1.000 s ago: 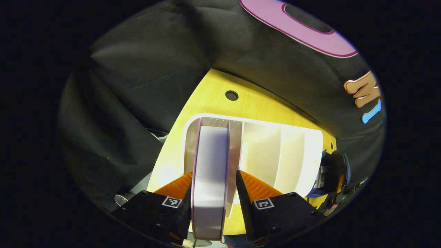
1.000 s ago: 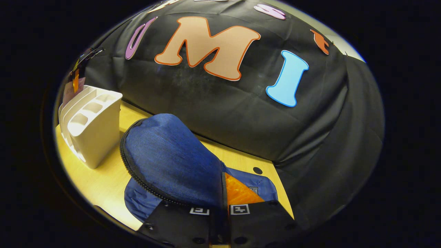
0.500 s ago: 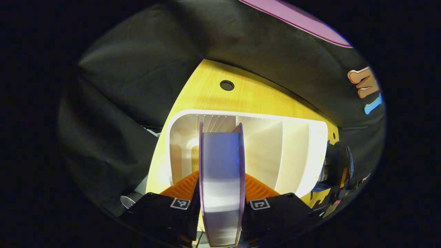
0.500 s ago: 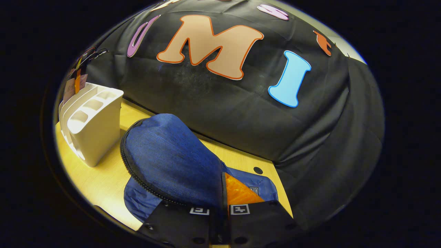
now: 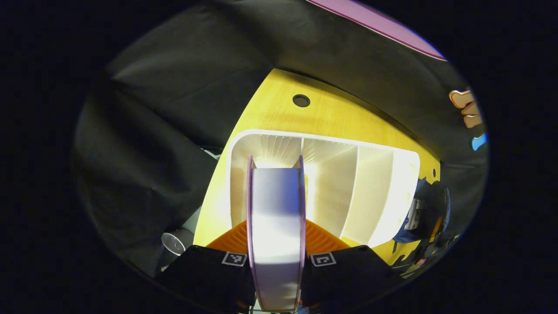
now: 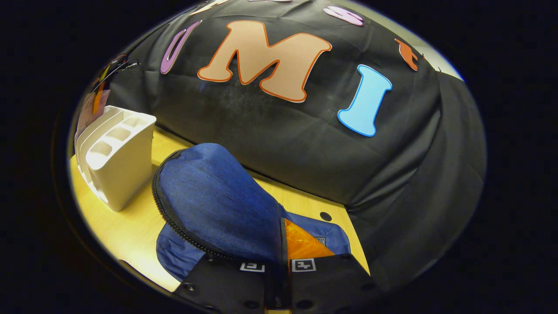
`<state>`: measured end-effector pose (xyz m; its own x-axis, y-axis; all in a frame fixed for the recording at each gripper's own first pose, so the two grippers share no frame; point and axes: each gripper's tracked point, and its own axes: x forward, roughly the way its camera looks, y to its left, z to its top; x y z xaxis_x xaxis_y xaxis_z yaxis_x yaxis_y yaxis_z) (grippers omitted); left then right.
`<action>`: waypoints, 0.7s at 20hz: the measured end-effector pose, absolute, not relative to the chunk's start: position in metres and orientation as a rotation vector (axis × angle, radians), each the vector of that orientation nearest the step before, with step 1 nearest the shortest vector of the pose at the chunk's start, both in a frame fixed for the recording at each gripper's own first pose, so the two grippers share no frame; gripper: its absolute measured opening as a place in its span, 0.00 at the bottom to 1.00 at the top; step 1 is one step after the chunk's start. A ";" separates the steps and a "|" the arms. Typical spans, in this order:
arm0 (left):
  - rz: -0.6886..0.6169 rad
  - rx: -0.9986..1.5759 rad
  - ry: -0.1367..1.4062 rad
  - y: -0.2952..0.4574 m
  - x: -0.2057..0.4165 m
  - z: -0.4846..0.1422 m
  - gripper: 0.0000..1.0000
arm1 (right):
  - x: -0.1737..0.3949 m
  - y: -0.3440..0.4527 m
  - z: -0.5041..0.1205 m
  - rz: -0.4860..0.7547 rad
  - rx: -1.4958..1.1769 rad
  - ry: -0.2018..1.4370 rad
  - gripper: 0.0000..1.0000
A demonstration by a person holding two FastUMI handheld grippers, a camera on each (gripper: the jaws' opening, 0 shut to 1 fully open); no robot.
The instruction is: Open the schoolbag, grab two books from the bookshelf and put them into the schoolbag.
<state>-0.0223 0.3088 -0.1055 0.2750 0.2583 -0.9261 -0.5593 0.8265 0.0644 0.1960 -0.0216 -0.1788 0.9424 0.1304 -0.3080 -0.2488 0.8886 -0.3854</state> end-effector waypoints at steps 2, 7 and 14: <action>0.578 -0.303 1.143 0.301 -0.027 -0.084 0.38 | 0.195 -0.022 -0.179 0.203 -0.432 0.279 0.07; 0.589 -0.303 1.074 0.273 -0.043 -0.028 0.39 | 0.195 -0.024 -0.179 0.212 -0.423 0.277 0.07; 0.443 -0.378 0.962 0.183 -0.030 0.024 0.38 | 0.194 -0.025 -0.177 0.225 -0.410 0.275 0.07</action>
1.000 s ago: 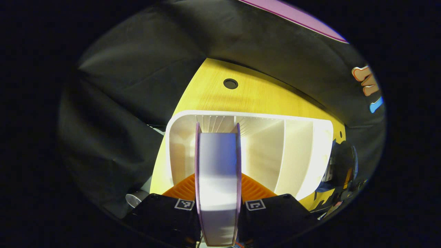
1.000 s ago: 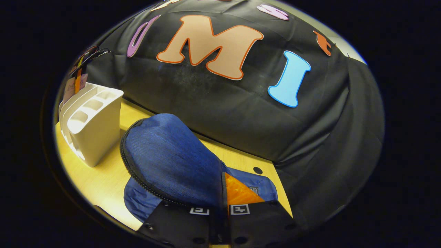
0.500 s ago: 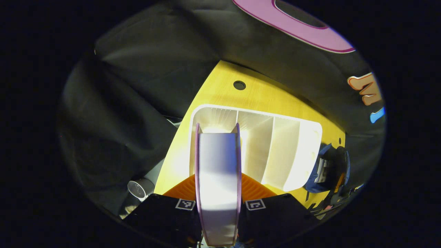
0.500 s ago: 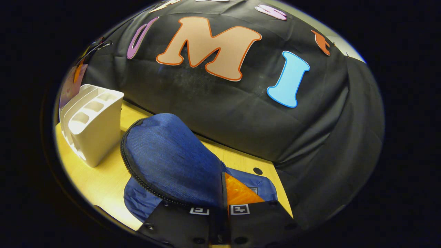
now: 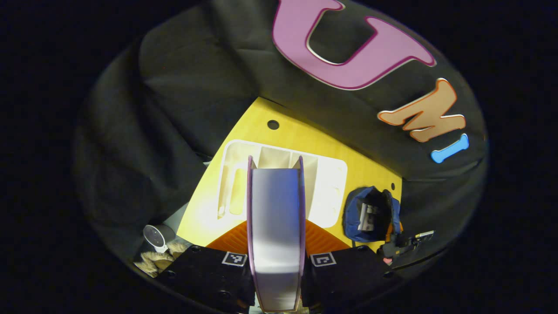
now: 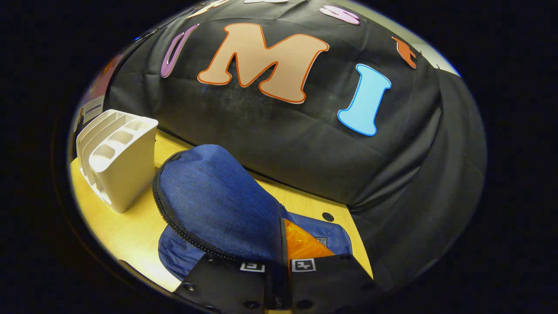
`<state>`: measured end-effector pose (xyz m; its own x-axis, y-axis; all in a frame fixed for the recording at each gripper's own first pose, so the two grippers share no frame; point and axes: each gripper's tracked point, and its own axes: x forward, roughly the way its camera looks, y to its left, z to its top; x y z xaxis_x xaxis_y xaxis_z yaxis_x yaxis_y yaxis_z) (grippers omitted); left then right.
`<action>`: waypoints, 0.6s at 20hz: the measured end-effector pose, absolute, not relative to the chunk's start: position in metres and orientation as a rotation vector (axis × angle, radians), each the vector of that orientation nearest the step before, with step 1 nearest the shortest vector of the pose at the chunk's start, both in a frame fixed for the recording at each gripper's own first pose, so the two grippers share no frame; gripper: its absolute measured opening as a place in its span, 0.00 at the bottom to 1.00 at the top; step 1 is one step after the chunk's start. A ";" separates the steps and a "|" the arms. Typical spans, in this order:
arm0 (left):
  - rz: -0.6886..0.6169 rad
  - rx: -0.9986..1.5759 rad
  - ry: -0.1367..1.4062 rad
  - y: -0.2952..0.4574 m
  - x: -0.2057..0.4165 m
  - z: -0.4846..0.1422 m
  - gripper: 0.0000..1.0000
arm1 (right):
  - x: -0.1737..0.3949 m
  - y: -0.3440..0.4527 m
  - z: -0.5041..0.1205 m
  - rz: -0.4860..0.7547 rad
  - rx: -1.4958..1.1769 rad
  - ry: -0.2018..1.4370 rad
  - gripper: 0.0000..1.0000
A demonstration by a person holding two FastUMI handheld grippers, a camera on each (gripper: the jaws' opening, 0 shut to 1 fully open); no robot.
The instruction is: Open the schoolbag, grab two books from the bookshelf and put them into the schoolbag.
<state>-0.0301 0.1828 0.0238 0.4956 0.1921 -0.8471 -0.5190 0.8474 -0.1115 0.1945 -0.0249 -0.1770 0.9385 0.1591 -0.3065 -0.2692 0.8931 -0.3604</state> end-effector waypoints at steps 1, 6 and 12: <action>0.409 -0.378 0.954 0.171 -0.026 0.024 0.39 | 0.195 -0.026 -0.177 0.226 -0.406 0.275 0.07; 0.203 -0.456 0.880 0.096 0.026 0.013 0.38 | 0.198 -0.029 -0.174 0.225 -0.373 0.279 0.07; 0.039 -0.540 0.837 0.017 0.087 -0.040 0.37 | 0.199 -0.033 -0.168 0.211 -0.330 0.281 0.07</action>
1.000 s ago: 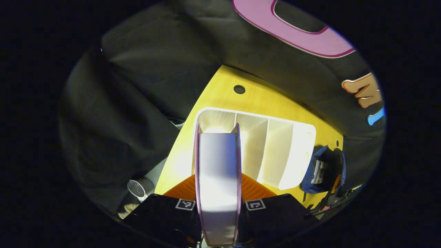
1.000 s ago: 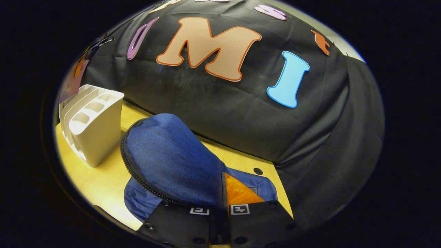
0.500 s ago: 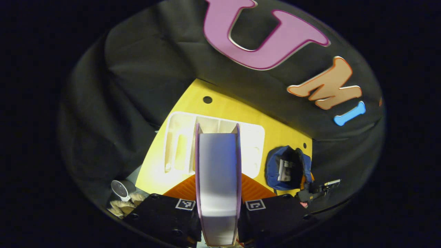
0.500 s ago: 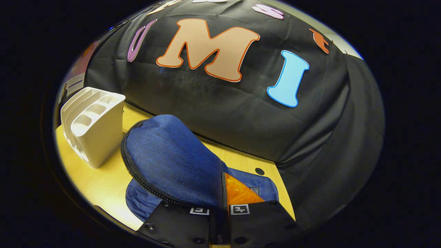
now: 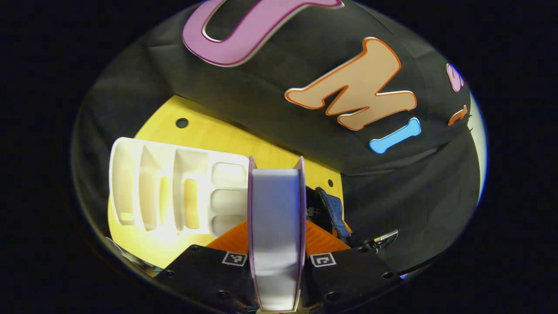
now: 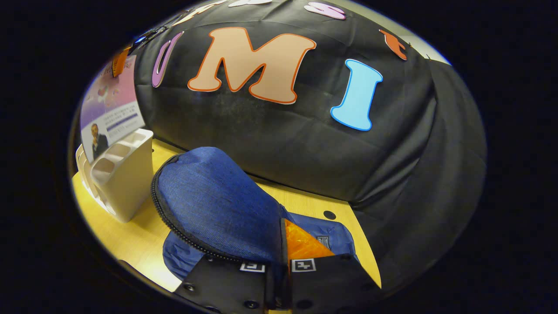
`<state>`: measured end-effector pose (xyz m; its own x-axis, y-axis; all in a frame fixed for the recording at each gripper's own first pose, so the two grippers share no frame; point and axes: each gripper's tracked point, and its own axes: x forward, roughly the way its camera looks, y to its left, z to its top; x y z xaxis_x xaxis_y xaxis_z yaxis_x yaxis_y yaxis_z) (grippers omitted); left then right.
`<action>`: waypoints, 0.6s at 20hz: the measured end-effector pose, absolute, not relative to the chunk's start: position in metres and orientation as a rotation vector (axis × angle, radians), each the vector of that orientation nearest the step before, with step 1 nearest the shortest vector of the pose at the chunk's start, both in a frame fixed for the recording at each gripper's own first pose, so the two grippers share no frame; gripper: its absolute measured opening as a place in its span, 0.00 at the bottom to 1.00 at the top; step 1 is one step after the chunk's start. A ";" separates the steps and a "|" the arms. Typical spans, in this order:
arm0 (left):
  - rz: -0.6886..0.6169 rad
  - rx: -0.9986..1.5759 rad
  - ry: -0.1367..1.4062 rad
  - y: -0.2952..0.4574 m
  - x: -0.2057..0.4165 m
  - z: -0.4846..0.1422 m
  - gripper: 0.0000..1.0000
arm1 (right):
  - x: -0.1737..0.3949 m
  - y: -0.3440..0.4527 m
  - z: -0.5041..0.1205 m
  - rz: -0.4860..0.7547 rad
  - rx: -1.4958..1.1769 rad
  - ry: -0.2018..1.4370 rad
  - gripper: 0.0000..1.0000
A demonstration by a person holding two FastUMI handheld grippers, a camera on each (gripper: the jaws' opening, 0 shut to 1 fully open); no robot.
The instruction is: Open the schoolbag, grab two books from the bookshelf and put them into the schoolbag.
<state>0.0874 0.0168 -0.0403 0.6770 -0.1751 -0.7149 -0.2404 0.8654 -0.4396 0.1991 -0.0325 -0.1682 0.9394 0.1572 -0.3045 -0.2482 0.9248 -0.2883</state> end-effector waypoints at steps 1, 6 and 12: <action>0.010 -0.559 0.836 0.001 0.096 -0.054 0.38 | 0.199 -0.033 -0.168 0.212 -0.329 0.280 0.07; -0.101 -0.660 0.832 -0.061 0.133 -0.120 0.38 | 0.199 -0.038 -0.163 0.206 -0.281 0.283 0.07; -0.210 -0.785 0.778 -0.112 0.168 -0.192 0.37 | 0.204 -0.035 -0.164 0.213 -0.237 0.286 0.07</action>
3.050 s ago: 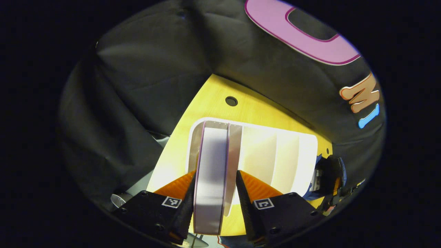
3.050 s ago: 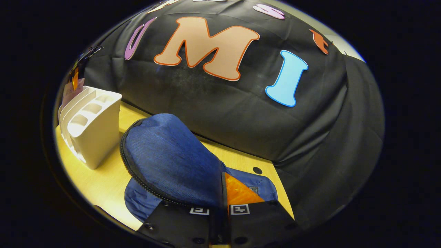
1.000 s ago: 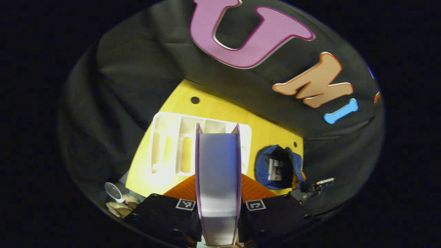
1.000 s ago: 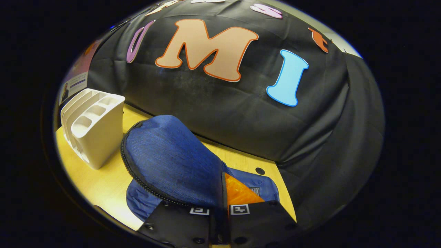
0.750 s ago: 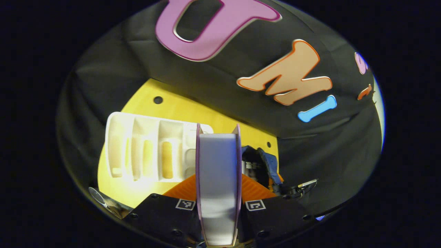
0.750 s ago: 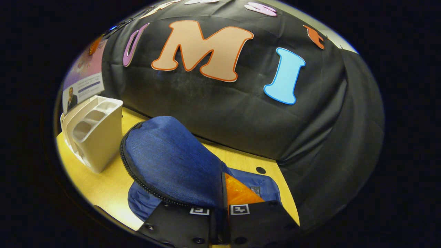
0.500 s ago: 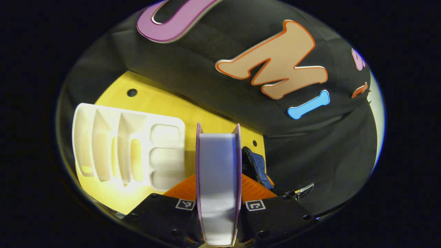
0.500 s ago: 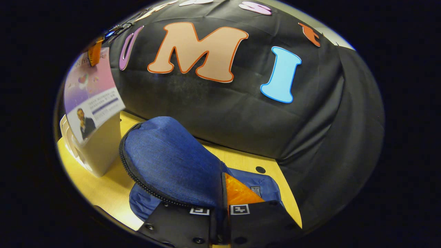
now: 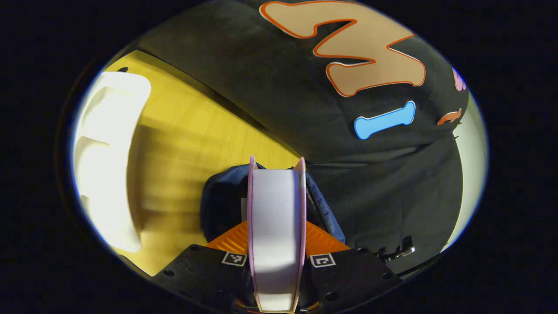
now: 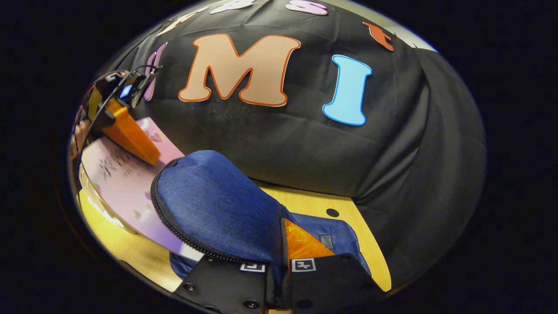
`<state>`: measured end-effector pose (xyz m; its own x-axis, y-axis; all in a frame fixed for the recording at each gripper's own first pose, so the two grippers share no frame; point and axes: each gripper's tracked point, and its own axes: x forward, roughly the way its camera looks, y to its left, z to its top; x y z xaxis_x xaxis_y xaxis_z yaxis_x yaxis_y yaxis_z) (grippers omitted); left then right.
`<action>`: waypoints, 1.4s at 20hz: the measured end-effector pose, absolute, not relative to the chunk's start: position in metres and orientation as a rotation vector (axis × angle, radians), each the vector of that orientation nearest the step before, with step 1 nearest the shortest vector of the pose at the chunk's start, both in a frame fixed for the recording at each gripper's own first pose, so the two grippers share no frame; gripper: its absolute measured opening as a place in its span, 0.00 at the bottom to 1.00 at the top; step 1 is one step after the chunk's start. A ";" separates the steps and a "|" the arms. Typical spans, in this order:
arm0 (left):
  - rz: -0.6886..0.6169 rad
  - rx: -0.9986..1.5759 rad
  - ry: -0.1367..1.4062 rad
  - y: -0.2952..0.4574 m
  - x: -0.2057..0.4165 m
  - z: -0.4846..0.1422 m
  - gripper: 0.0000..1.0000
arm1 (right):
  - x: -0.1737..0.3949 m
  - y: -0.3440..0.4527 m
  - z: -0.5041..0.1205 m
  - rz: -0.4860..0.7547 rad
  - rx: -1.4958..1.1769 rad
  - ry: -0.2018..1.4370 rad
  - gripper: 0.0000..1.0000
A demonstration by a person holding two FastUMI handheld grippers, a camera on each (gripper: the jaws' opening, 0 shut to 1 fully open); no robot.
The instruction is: Open the schoolbag, grab two books from the bookshelf and put them into the schoolbag.
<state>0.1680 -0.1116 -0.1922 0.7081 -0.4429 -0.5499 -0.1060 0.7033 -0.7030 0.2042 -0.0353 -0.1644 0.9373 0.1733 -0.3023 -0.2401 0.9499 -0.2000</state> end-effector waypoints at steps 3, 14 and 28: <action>-0.281 -0.864 0.766 -0.143 0.185 -0.223 0.36 | 0.202 -0.033 -0.166 0.219 -0.232 0.287 0.07; -0.343 -1.090 0.784 -0.195 0.223 -0.305 0.39 | 0.199 -0.031 -0.164 0.243 -0.237 0.272 0.07; -0.287 -0.903 0.841 -0.197 0.208 -0.327 0.76 | 0.195 -0.029 -0.167 0.270 -0.166 0.304 0.13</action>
